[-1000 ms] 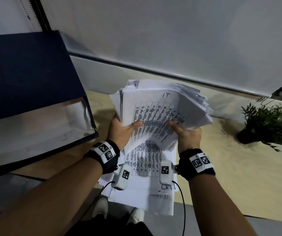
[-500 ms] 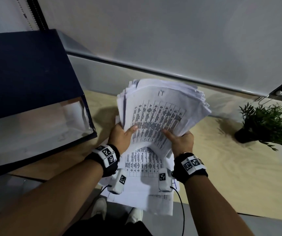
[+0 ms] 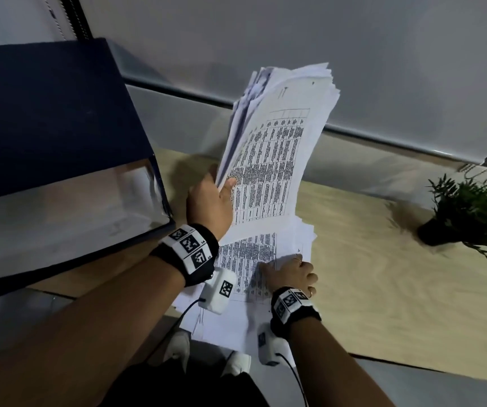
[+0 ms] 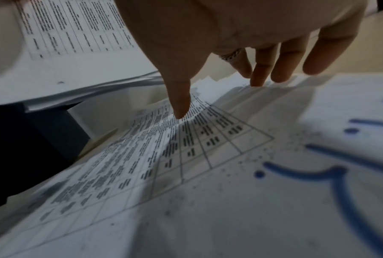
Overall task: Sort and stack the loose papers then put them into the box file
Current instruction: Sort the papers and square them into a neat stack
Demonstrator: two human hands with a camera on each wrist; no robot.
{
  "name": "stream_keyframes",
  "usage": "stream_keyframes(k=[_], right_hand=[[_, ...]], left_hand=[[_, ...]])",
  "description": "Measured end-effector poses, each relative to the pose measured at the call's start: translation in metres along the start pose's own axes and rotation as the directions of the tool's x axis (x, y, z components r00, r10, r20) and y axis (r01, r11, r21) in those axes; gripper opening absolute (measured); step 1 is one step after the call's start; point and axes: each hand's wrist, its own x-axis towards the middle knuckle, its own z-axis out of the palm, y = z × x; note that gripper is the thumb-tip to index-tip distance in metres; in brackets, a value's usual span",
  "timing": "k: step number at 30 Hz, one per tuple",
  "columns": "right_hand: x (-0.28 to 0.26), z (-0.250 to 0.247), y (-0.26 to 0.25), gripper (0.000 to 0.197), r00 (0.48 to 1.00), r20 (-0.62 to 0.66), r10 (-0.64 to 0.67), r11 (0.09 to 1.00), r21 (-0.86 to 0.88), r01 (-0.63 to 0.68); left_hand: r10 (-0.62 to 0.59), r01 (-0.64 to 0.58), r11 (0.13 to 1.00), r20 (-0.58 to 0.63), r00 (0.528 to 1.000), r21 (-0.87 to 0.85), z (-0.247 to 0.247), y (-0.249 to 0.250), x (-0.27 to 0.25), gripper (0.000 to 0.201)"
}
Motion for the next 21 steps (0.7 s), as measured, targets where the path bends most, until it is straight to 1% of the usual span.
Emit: stream_keyframes(k=[3,5,7,11,12,13,15,17,18,20,21], right_hand=[[0.001,0.006,-0.008,0.111,0.999,-0.011,0.032,0.999,-0.019,-0.032],[0.005,0.007,-0.012,0.105,0.999,0.022,0.027,0.999,0.018,-0.027],[0.007,0.007,-0.013,0.091,0.998,0.067,0.012,0.995,0.095,-0.018],[0.007,0.001,-0.011,0.048,0.997,0.081,0.000,0.948,0.319,-0.026],[0.007,-0.002,-0.008,0.040,0.996,0.086,0.002,0.933,0.360,-0.033],[0.008,-0.006,-0.004,0.036,0.996,0.088,0.006,0.926,0.376,-0.039],[0.009,-0.013,0.008,0.037,0.997,0.068,0.044,0.930,0.361,-0.065],[0.004,-0.014,0.021,0.045,0.994,0.022,0.111,0.959,0.258,-0.113],[0.001,-0.012,0.024,0.052,0.991,0.008,0.134,0.972,0.192,-0.133],[-0.005,-0.008,0.027,0.066,0.991,0.013,0.136,0.983,0.120,-0.136],[-0.006,-0.006,0.027,0.068,0.993,0.022,0.117,0.984,0.131,-0.119]], left_hand=[[-0.018,0.018,1.000,-0.008,1.000,0.007,-0.001,0.002,0.000,0.038],[-0.038,0.038,0.999,-0.004,0.999,0.002,-0.001,0.002,0.001,0.039],[-0.052,0.052,0.999,0.000,0.999,-0.010,0.000,0.000,0.002,0.040],[-0.045,0.045,0.999,0.002,0.999,-0.031,0.000,0.000,0.004,0.040],[-0.042,0.042,0.998,0.004,0.999,-0.046,0.000,-0.001,0.005,0.040],[-0.043,0.043,0.997,0.006,0.999,-0.060,0.000,-0.002,0.006,0.040],[-0.041,0.041,0.996,-0.004,0.999,-0.080,-0.001,-0.002,0.008,0.041],[-0.035,0.033,0.995,-0.011,0.999,-0.095,-0.001,-0.004,0.008,0.039],[-0.034,0.032,0.994,-0.011,0.999,-0.101,-0.001,-0.005,0.009,0.038],[-0.040,0.039,0.994,-0.005,0.999,-0.098,0.001,-0.005,0.009,0.037],[-0.042,0.041,0.995,-0.001,0.999,-0.091,0.003,-0.006,0.008,0.038]])
